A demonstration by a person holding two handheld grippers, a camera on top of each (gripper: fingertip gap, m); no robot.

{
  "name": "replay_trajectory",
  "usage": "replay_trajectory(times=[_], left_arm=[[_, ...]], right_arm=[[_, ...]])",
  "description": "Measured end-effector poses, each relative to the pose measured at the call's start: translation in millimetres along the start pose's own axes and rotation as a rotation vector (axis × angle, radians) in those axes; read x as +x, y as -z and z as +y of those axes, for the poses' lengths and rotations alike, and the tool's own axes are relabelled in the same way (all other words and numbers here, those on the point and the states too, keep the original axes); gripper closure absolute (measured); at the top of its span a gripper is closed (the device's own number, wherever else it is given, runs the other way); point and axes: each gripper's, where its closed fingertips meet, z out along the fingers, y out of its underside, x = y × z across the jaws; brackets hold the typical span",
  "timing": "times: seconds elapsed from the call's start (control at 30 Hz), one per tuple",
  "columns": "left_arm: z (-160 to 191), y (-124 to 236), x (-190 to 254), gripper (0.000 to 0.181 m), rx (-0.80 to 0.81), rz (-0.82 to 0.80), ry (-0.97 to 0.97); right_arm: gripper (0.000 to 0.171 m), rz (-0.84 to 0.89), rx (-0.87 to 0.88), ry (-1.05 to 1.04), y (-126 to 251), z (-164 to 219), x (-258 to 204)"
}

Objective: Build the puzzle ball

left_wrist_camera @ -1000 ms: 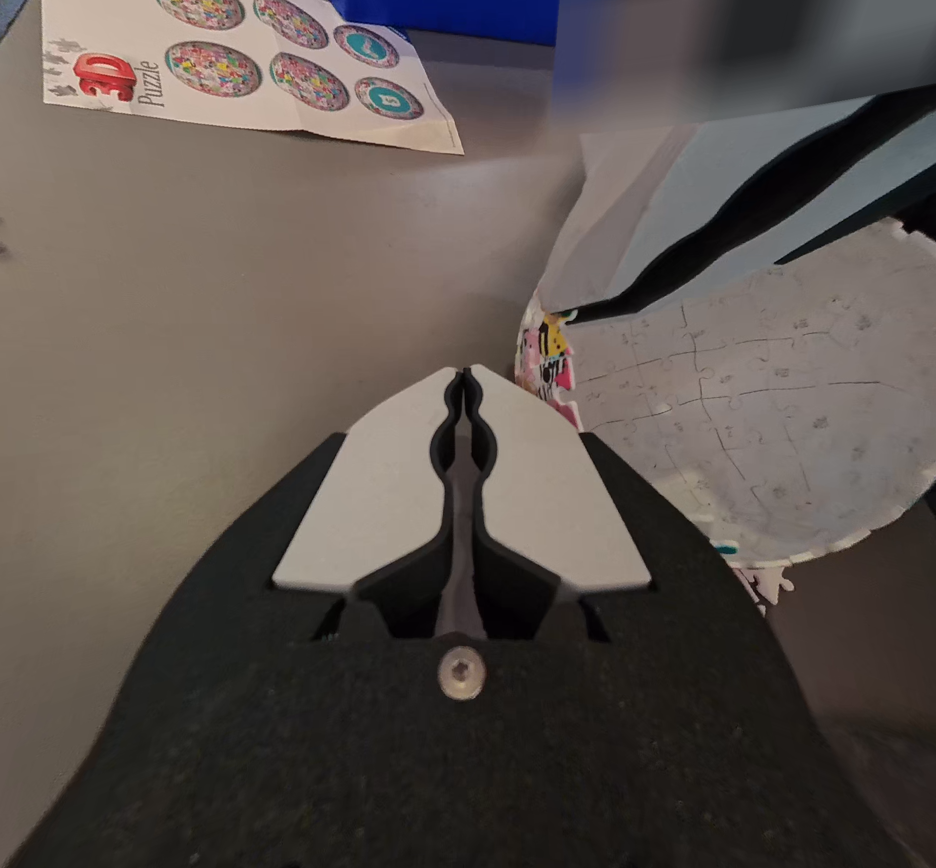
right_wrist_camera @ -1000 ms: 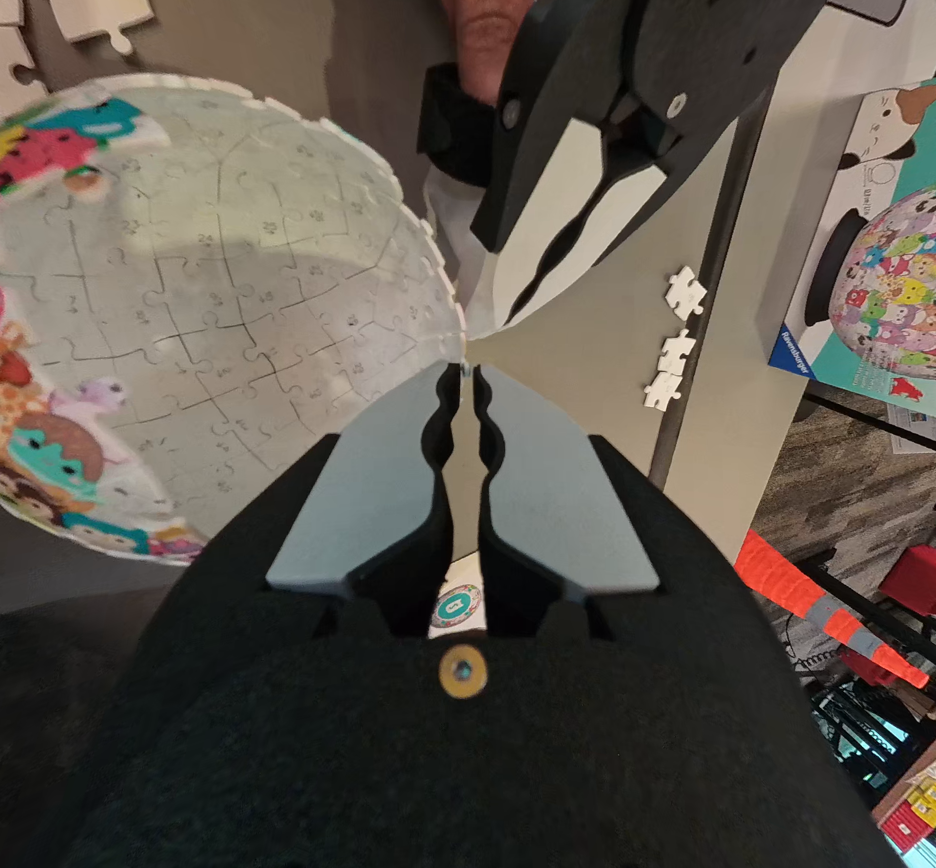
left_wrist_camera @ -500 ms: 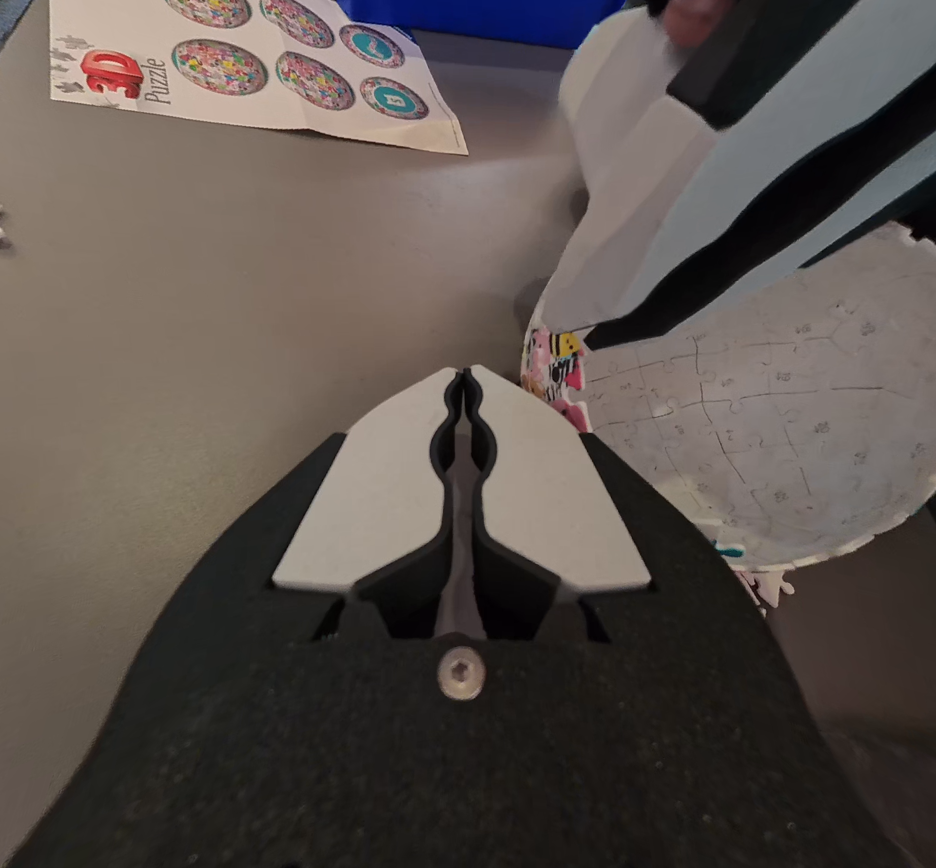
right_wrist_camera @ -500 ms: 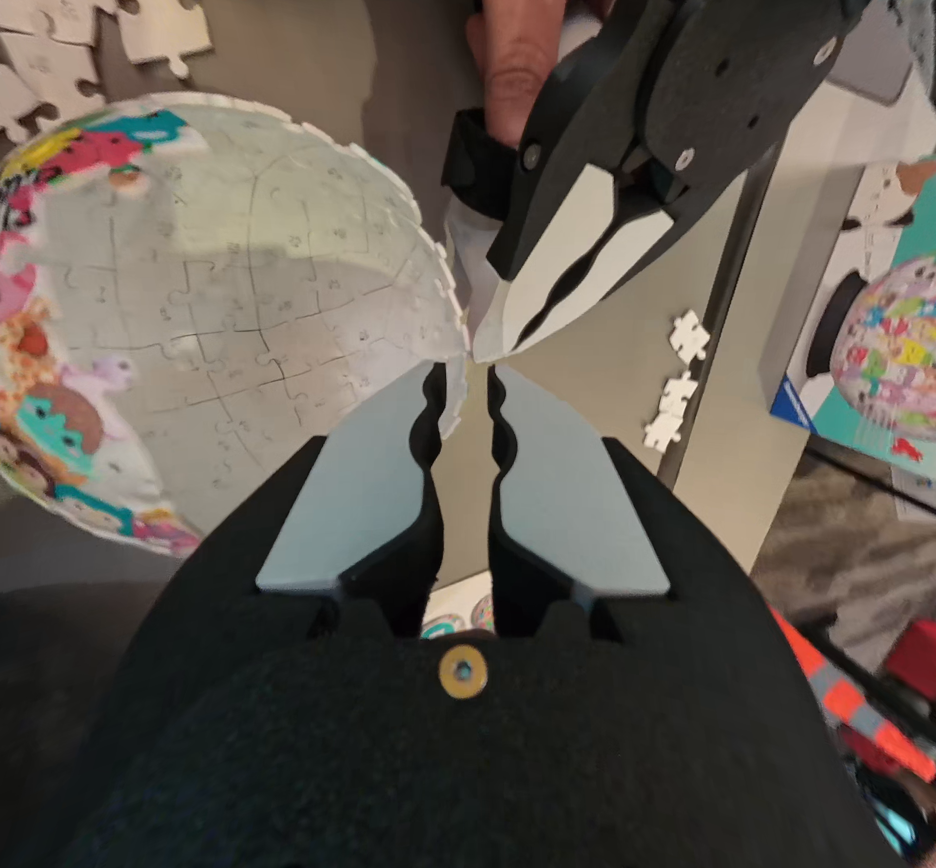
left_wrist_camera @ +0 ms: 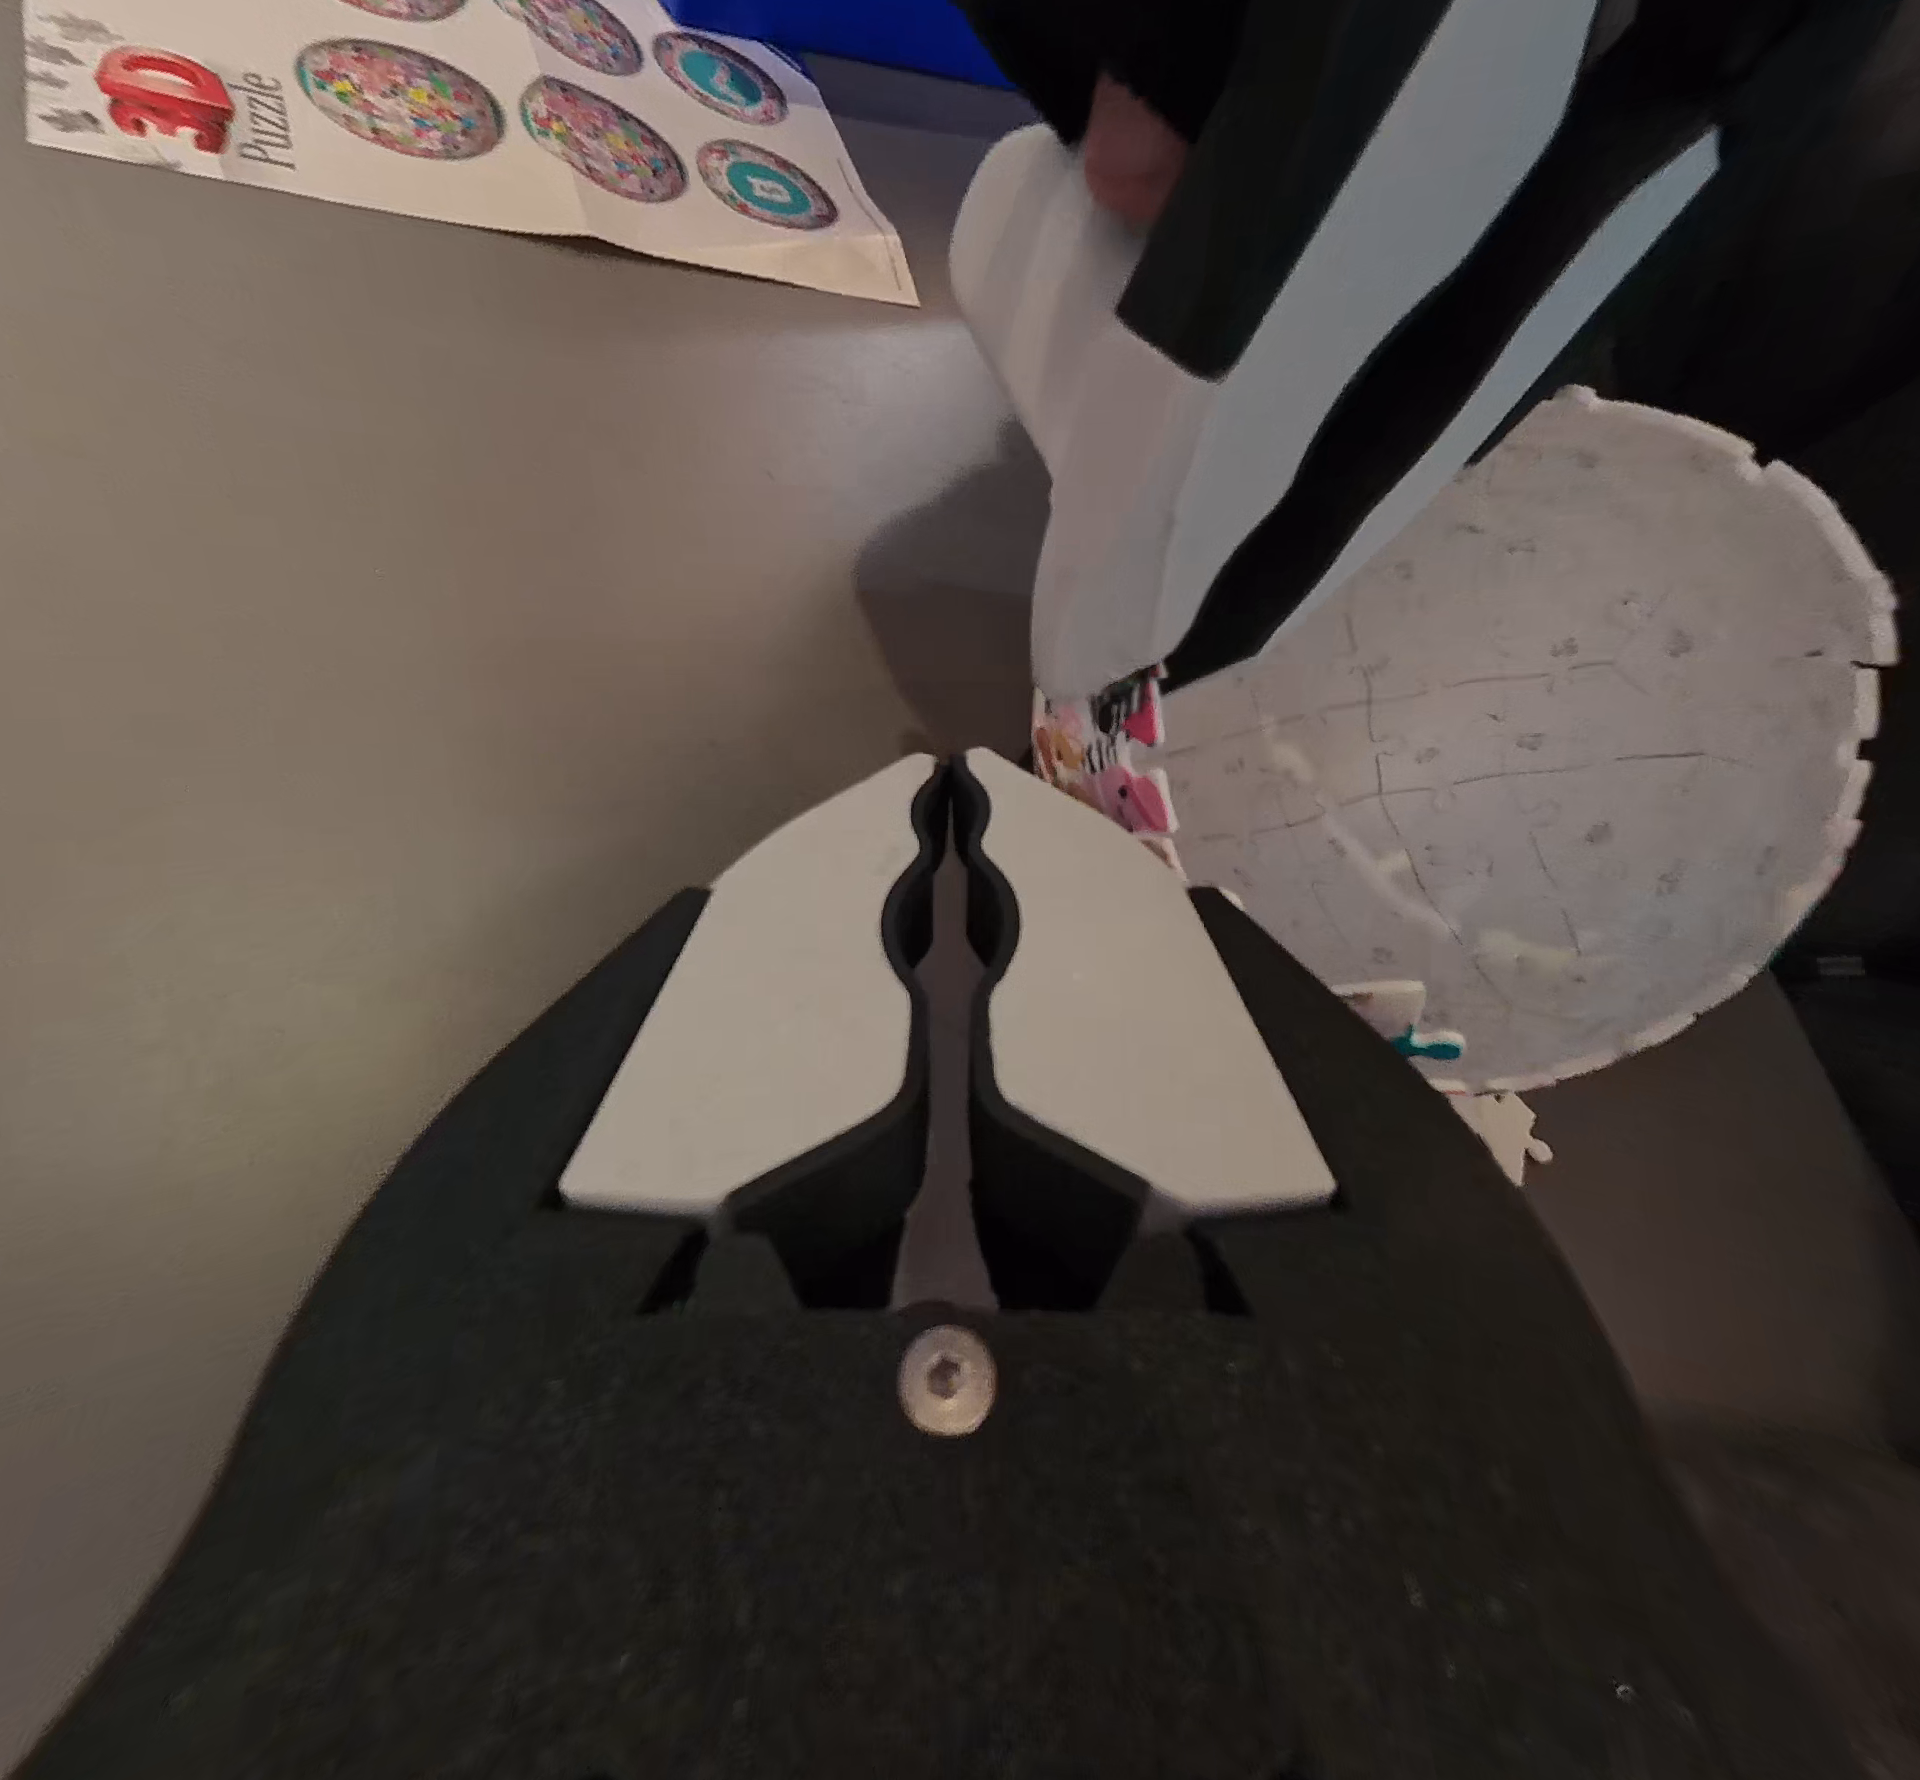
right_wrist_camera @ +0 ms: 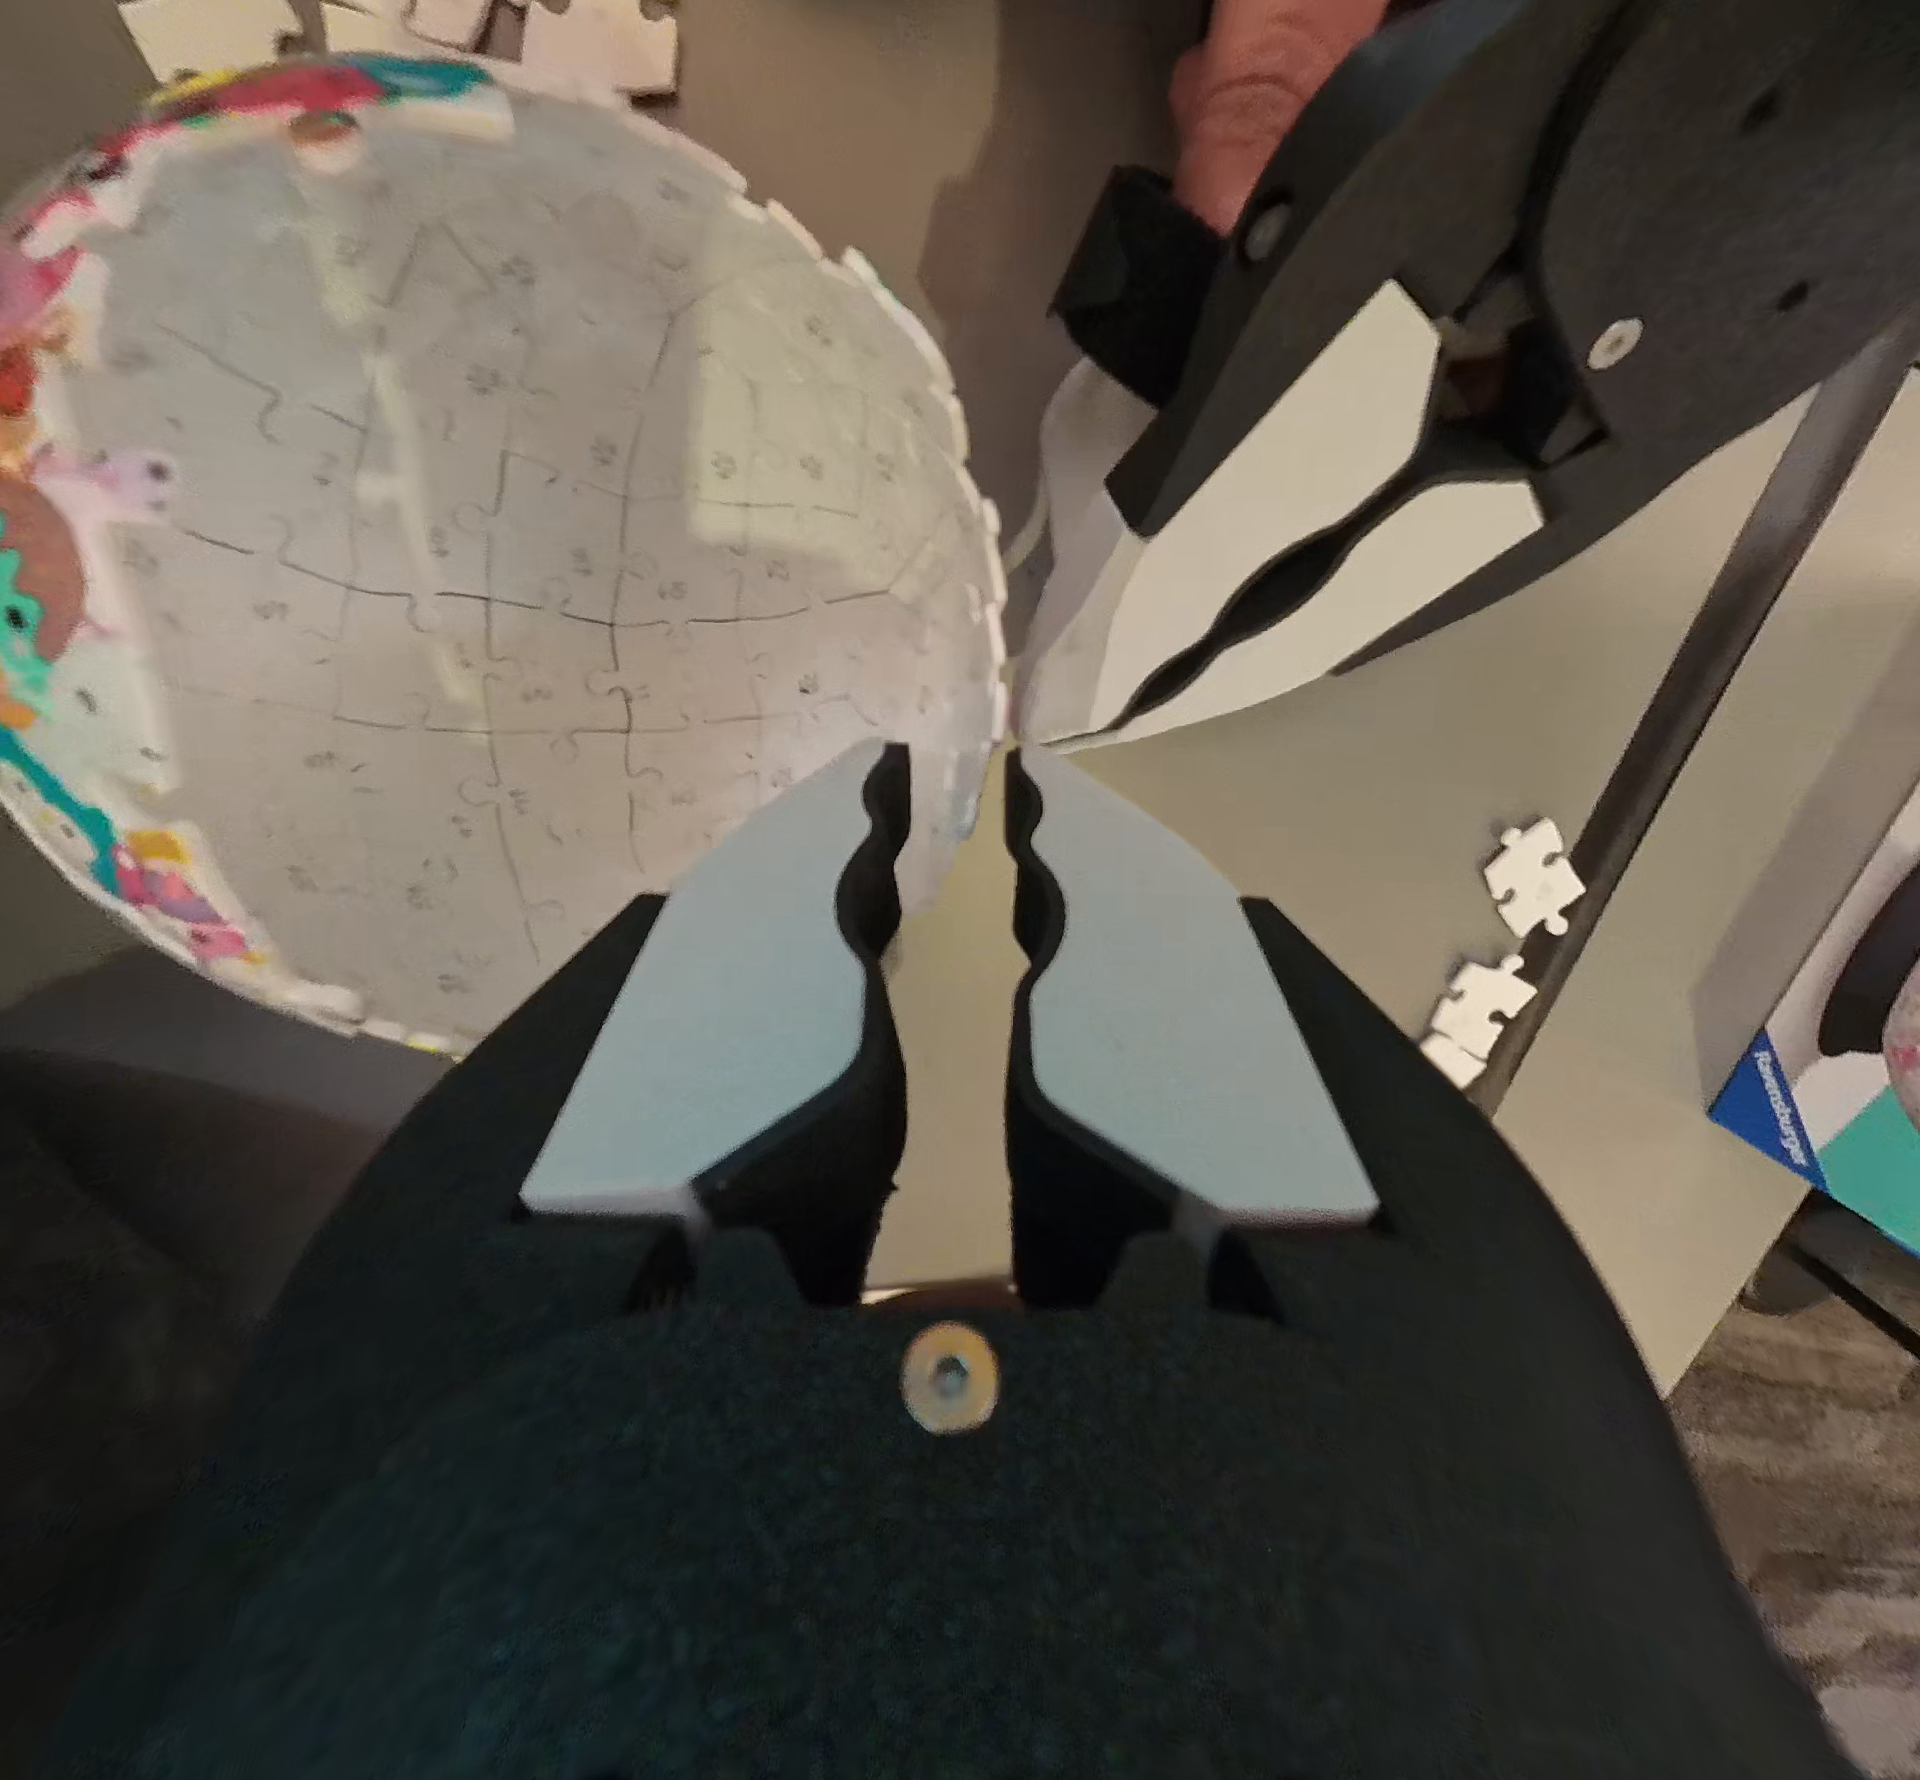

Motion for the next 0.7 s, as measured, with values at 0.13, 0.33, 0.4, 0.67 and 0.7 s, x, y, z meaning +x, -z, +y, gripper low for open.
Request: replay_trajectory(times=[0.13, 0.33, 0.4, 0.67, 0.7], left_arm=[[4, -3, 4, 0.181, -0.038, 0.05, 0.012], [1, -4, 6, 0.181, -0.036, 0.1, 0.02], [0, -6, 7, 0.181, -0.04, 0.107, 0.009], [-3, -11, 6, 0.181, -0.052, 0.111, -0.012], [-4, -11, 6, 0.181, -0.05, 0.109, -0.018]], right_arm=[[0.157, 0.018, -0.019, 0.0, -2, 3, 4], [0.152, 0.045, -0.046, -0.017, -4, 6, 8], [0.151, 0.05, -0.055, -0.021, -4, 6, 8], [0.148, 0.073, -0.067, -0.024, -4, 6, 9], [0.146, 0.076, -0.066, -0.032, -5, 6, 11]])
